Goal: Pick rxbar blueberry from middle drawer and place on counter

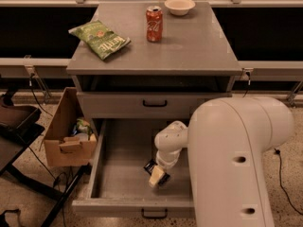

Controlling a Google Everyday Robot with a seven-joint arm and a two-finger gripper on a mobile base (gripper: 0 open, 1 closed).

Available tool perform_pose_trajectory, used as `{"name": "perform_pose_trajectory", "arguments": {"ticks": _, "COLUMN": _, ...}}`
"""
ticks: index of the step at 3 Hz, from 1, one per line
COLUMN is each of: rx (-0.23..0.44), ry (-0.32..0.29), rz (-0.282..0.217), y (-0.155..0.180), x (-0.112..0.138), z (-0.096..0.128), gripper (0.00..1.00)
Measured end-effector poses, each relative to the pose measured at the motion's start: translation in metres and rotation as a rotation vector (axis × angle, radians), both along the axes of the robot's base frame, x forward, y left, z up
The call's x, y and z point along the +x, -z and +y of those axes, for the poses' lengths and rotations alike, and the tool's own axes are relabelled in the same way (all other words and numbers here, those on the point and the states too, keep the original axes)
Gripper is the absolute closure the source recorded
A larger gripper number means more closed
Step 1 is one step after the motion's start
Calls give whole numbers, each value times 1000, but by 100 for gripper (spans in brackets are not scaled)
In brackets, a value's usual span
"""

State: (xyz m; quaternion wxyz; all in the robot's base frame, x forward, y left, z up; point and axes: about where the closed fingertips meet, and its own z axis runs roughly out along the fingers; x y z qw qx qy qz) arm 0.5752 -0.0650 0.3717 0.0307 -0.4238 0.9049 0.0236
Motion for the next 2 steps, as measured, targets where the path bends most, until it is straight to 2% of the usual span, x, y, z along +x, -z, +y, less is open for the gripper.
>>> {"name": "perform_pose_trajectory", "arguments": {"ticks": 1, "rx": 55, "ry": 57, "rz": 11, "y": 9, "x": -12, "z": 20, "gripper": 0}}
{"name": "perform_pose_trajectory", "arguments": {"ticks": 2, "rx": 92, "ry": 84, "rz": 6, "y": 18, "x": -11, "z": 39, "gripper": 0}}
